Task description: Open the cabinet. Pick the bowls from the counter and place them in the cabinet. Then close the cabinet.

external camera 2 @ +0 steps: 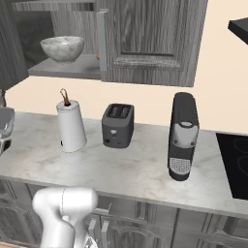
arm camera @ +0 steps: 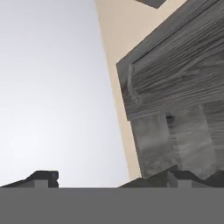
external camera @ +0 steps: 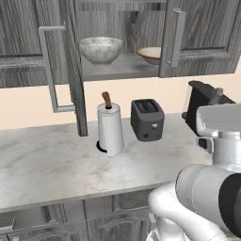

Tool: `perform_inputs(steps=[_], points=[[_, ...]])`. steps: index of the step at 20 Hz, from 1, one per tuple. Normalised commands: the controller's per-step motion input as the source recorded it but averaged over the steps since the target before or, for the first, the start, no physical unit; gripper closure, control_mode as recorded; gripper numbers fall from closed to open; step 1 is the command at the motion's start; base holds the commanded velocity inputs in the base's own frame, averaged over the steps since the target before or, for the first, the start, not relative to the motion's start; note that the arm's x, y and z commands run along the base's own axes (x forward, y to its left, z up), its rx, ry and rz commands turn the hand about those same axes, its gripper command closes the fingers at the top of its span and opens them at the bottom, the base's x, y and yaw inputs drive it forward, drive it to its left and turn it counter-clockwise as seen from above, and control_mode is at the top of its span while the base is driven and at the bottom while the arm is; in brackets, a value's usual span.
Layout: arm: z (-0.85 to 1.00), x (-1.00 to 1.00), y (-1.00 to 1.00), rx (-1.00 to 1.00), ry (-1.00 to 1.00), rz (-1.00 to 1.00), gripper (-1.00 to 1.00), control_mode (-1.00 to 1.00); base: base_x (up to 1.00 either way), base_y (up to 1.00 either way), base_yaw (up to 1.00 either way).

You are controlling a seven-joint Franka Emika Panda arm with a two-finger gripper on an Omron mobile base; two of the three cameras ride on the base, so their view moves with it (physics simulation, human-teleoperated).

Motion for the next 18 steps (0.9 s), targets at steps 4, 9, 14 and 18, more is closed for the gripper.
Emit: perform_inputs(steps=[4, 9, 14, 18], points=[[0.07, -1.00, 1.00, -0.01, -0.26, 0.00, -1.00, -1.00, 0.00, 0.00, 0.00], [0.18, -0.65, 1.00, -0.13, -0.09, 0.00, -1.00, -1.00, 0.00, 0.00, 0.00], [0.11, -0.37, 1.00, -0.13, 0.00, 0.00, -1.00, -1.00, 0.00, 0.00, 0.00], [0.00, -0.15, 1.00, -0.10, 0.00, 0.00, -1.00, -1.00, 0.00, 0.00, 0.00]])
